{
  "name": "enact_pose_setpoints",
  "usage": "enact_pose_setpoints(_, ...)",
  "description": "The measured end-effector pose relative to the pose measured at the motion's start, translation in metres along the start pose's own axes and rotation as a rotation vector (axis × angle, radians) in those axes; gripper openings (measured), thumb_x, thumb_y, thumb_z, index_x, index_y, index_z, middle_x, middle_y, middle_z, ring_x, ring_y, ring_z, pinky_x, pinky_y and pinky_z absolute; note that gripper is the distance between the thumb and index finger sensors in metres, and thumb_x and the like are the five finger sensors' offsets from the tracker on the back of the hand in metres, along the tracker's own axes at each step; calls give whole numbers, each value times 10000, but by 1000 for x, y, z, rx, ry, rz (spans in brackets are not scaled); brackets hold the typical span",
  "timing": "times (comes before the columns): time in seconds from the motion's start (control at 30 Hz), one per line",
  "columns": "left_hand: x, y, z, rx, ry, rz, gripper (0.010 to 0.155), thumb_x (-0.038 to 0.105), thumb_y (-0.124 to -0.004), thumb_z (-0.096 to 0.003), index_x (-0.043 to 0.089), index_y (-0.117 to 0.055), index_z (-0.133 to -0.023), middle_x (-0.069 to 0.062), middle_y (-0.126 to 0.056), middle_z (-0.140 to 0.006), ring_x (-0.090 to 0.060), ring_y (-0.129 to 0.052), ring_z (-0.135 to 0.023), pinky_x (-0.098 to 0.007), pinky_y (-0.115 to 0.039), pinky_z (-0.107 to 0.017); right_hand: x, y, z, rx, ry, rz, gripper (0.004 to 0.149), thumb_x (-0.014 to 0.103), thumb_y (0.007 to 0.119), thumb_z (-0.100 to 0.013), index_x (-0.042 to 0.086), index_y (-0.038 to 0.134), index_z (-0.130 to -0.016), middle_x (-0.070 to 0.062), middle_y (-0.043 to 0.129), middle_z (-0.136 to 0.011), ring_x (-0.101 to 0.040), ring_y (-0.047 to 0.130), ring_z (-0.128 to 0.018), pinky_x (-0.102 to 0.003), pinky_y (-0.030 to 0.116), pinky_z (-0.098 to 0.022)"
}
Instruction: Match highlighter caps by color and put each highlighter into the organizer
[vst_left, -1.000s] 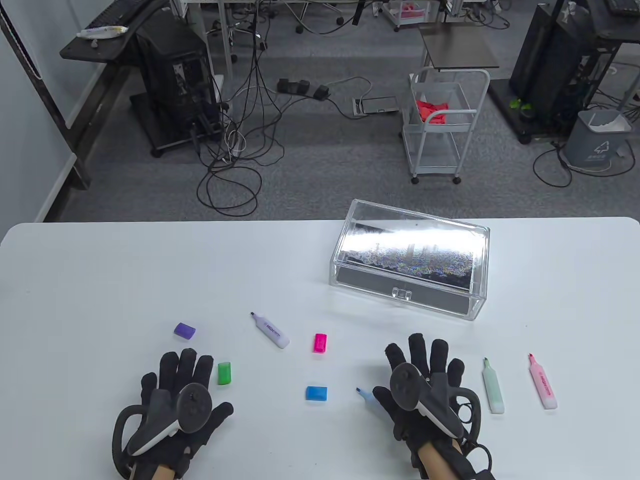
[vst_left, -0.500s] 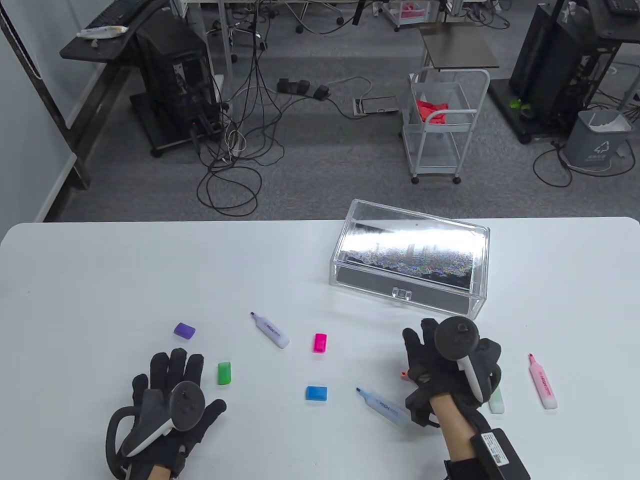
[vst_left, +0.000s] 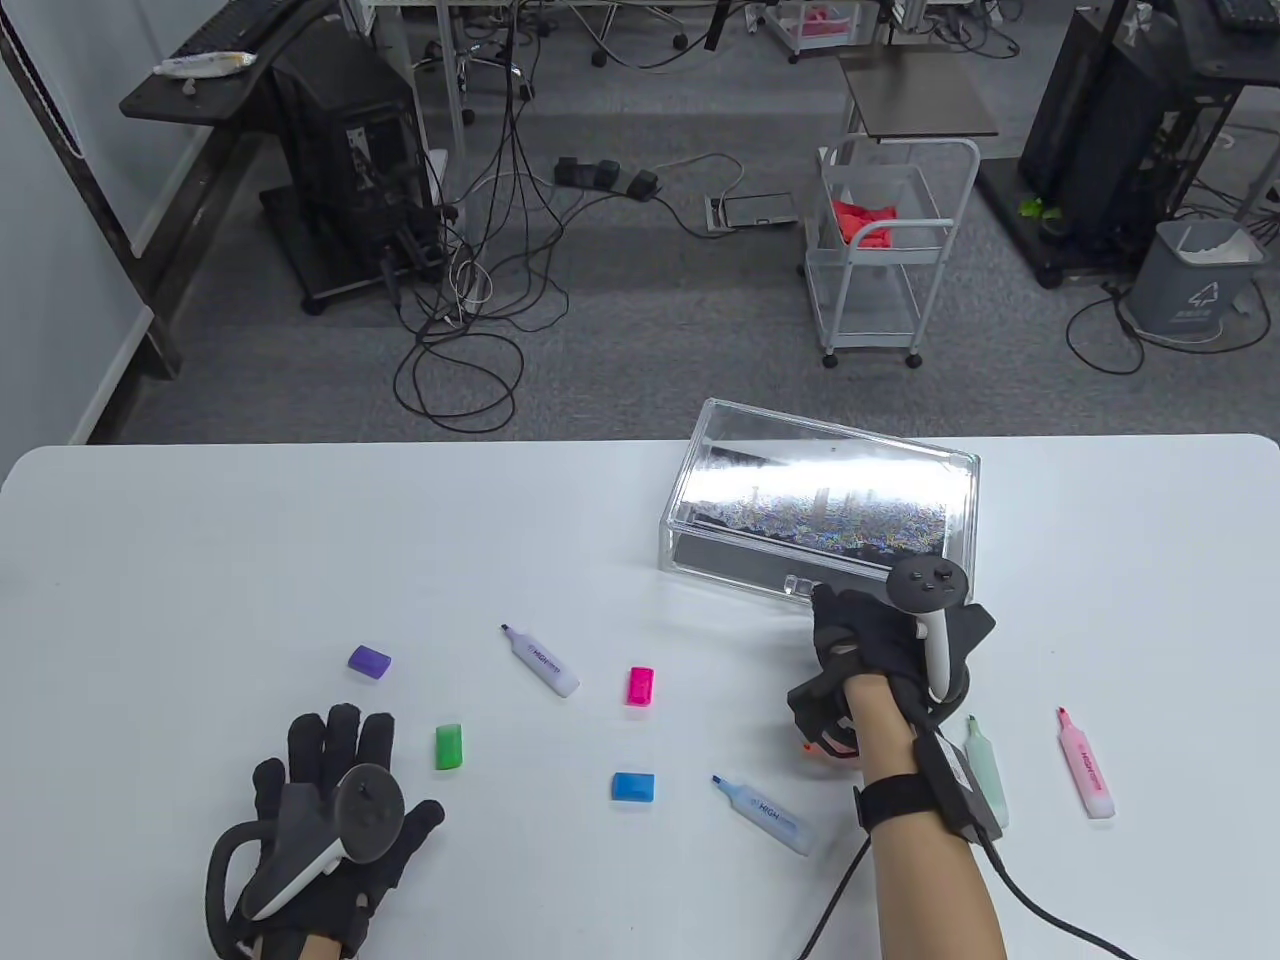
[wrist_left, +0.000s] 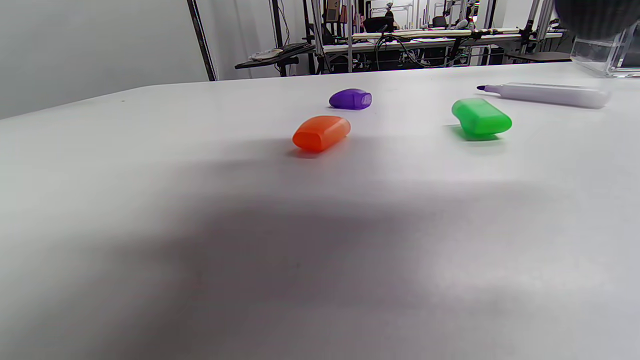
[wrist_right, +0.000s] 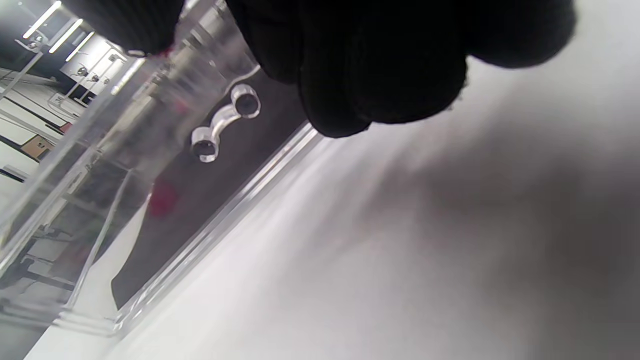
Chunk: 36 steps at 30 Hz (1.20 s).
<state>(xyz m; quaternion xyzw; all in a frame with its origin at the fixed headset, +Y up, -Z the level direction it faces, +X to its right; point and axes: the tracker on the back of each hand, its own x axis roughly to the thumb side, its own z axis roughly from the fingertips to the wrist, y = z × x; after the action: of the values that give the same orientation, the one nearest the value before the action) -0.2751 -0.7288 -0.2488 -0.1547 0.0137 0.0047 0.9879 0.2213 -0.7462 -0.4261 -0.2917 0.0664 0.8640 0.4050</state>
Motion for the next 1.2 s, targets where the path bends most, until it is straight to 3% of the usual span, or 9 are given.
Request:
enact_pose_setpoints(0.23,-4,-1,0,-9,19,7,942,779,-488,-580,269,12,-1195,-43,98,-1232,-430,28,-1186,-692,-172,-802,-4,17,-25,73,97,-106,611,480,773,-423,49,814,-853,-232,982,-670,-326,974,-436,-574,777,-406)
enact_pose_setpoints(0.53,-5,-2,2,-14,31,4,940,777,-489,-580,269,9,-1194,-44,95,-1232,-433,23,-1186,-691,-174,-803,-14,24,-38,136,215,-284,507,426,817,-428,49,898,-758,-211,1037,-553,-295,996,-327,-552,811,-340)
enact_pose_setpoints(0.93,-4,-4,1,-24,31,-2,938,774,-490,-580,268,7,-1195,-45,94,-1232,-431,20,-1186,-690,-176,-805,-26,25,-39,146,296,-425,462,411,879,-403,71,1000,-693,-107,1103,-434,-231,1037,-254,-511,848,-329)
enact_pose_setpoints(1.2,-6,-5,-1,-37,41,-6,936,774,-490,-579,270,3,-1195,-41,92,-1232,-430,21,-1187,-688,-176,-806,-28,24,-34,170,293,-387,459,411,878,-397,75,1010,-680,-101,1111,-418,-219,1044,-241,-499,856,-316)
